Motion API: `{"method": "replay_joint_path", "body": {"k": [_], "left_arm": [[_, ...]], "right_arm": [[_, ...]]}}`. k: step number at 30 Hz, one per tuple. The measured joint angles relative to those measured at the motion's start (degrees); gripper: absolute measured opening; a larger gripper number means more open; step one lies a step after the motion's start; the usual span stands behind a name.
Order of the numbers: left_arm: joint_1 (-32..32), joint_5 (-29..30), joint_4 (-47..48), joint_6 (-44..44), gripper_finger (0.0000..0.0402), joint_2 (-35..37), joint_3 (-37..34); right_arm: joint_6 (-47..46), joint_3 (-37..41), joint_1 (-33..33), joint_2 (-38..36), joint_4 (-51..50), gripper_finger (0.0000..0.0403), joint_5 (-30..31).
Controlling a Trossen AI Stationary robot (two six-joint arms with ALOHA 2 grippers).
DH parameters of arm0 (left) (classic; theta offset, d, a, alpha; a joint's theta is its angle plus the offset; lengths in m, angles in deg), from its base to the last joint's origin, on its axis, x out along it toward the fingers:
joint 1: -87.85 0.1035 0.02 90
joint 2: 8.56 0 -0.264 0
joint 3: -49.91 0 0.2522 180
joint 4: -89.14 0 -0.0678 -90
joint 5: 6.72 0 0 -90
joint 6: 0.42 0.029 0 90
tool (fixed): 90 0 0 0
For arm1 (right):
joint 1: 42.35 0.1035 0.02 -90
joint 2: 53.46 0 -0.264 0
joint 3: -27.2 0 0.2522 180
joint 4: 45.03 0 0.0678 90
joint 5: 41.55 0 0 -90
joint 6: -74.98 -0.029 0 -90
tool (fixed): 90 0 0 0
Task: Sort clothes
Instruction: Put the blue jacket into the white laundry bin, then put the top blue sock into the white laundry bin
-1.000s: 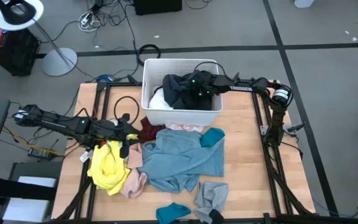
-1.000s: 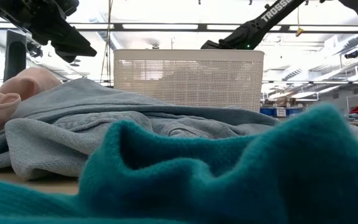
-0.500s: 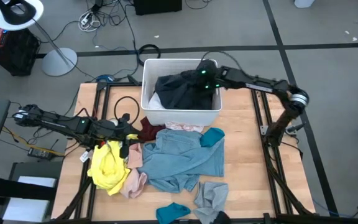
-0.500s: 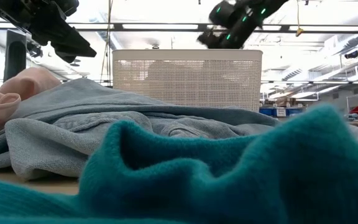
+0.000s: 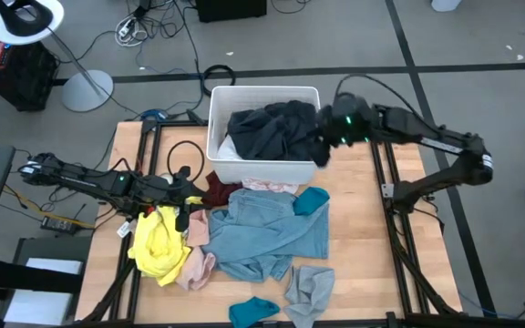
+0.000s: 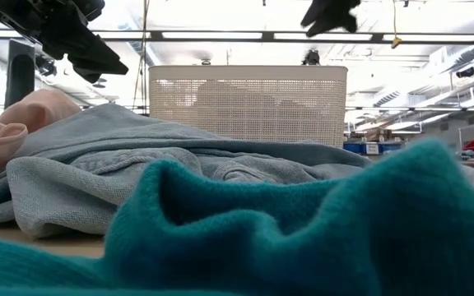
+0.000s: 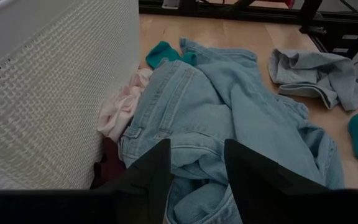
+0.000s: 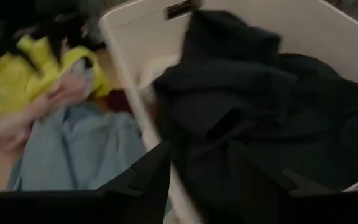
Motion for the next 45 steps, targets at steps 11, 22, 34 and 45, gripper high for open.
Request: {"method": "replay_joint_path", "body": {"k": [11,22,34,45], "left_arm": [[0.0,0.0,-0.2,0.0,0.0156,0.0,0.0],[0.0,0.0,-1.8,-0.2,0.0156,0.0,0.0],[0.0,0.0,-1.8,-0.4,0.0156,0.0,0.0],[0.0,0.0,-1.6,-0.4,0.0156,0.0,0.0]], "right_arm": [[-12.6,3.4,27.6,-1.8,-5.1,0.0162,20.5],[-37.1,25.6,33.7,-1.8,-0.9,0.0162,24.6],[-30.5,41.1,28.9,6.3,25.3,0.0162,21.3],[-30.1,41.0,26.1,21.1,32.1,0.0132,16.7]]}}
